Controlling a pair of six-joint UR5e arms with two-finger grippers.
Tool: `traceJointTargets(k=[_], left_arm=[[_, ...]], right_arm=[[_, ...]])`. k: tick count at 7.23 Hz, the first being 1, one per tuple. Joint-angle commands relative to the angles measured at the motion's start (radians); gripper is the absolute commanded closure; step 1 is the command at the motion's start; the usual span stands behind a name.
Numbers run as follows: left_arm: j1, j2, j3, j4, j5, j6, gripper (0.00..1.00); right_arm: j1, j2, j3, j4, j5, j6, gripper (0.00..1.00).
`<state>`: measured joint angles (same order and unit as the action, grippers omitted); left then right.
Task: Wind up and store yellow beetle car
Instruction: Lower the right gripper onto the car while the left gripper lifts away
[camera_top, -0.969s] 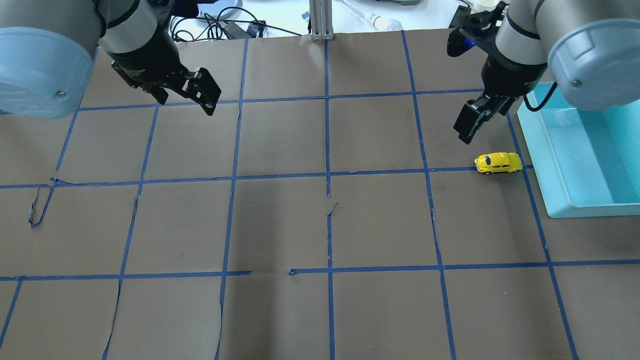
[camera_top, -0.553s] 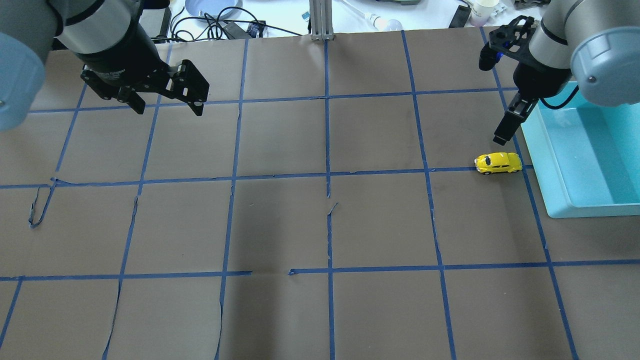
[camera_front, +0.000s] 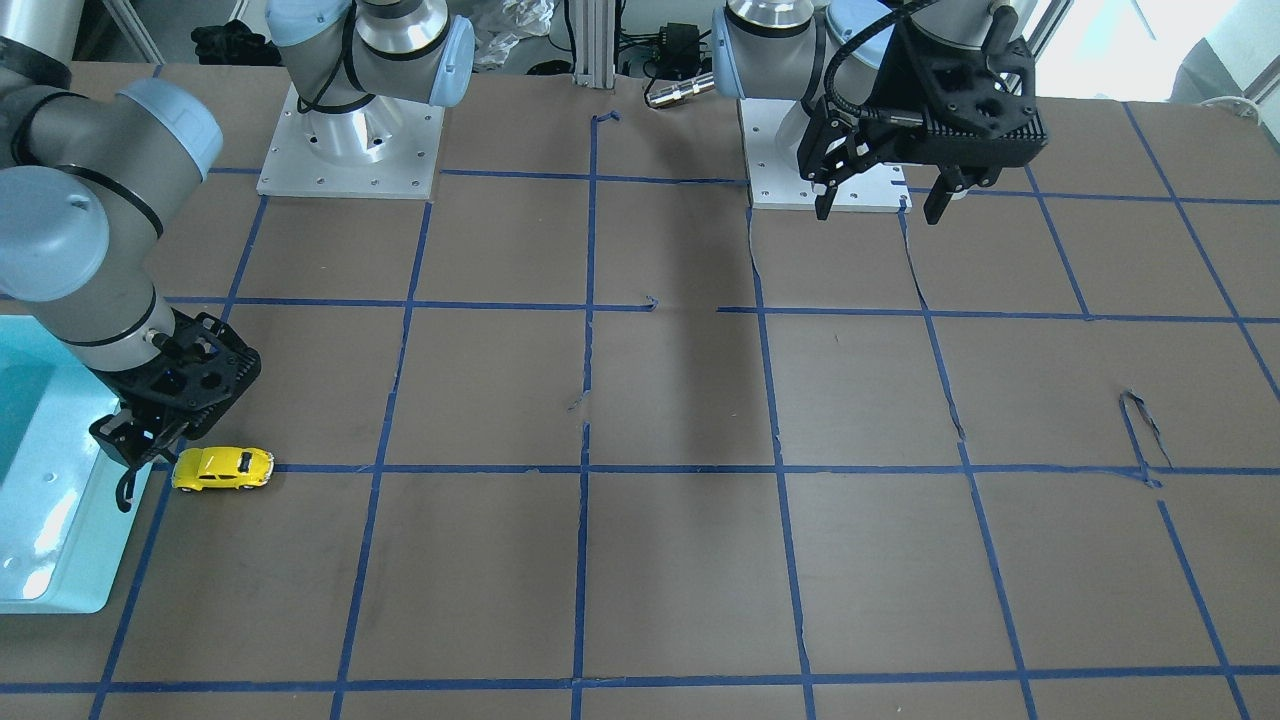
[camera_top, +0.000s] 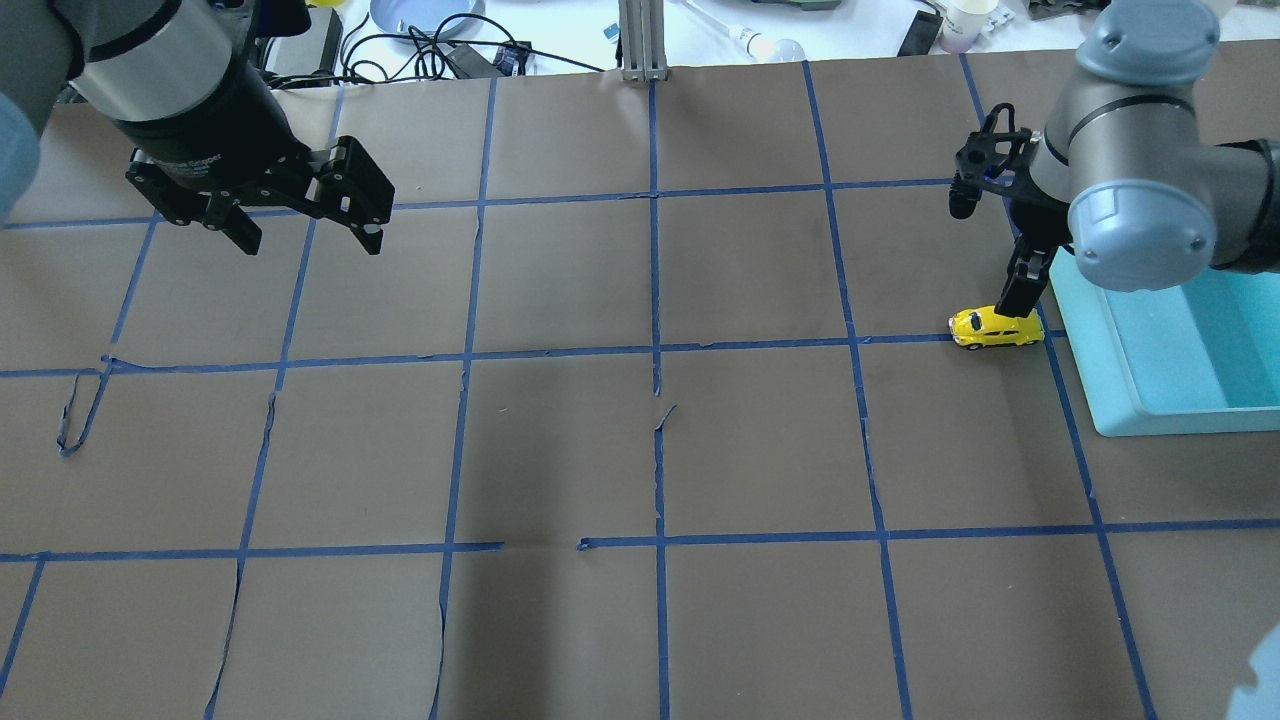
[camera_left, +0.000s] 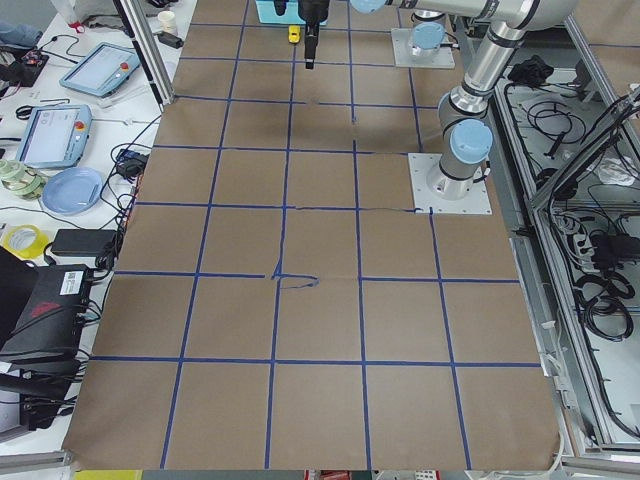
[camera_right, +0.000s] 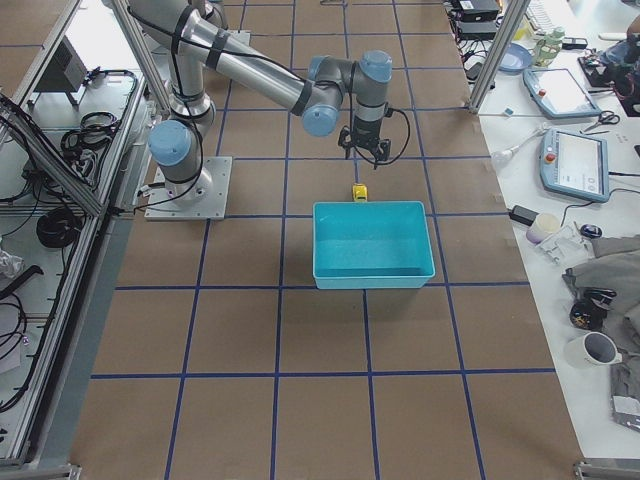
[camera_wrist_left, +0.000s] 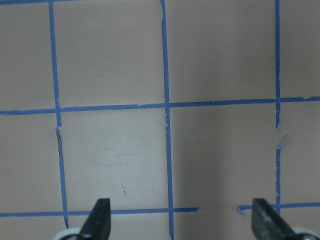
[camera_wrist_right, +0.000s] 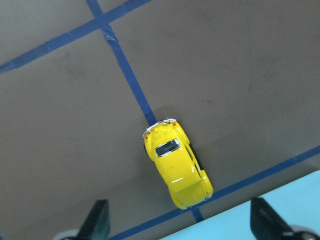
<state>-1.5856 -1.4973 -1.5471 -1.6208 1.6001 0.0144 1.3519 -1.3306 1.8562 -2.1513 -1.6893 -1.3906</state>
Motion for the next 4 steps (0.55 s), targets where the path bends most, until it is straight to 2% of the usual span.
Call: traceJointTargets(k=[1,2,3,4], left_arm=[[0.009,0.006,0.001,-0.011,0.023,0.001,0.00],[0.016,0.006,0.004,-0.004,0.020,0.001,0.00],[0.019,0.003,-0.002,0.081,0.021,-0.002,0.00],[0.024,0.014,-0.010,0.102,0.024,-0.002,0.00]], right_arm=[[-0.036,0.057,0.058,-0.151,0.011,-0.164,0.00],[-0.045,0.089,0.057,-0.157,0.016,-0.191,0.00],[-0.045,0.115,0.057,-0.171,0.016,-0.192,0.00],[-0.046,0.129,0.057,-0.171,0.014,-0.192,0.00]])
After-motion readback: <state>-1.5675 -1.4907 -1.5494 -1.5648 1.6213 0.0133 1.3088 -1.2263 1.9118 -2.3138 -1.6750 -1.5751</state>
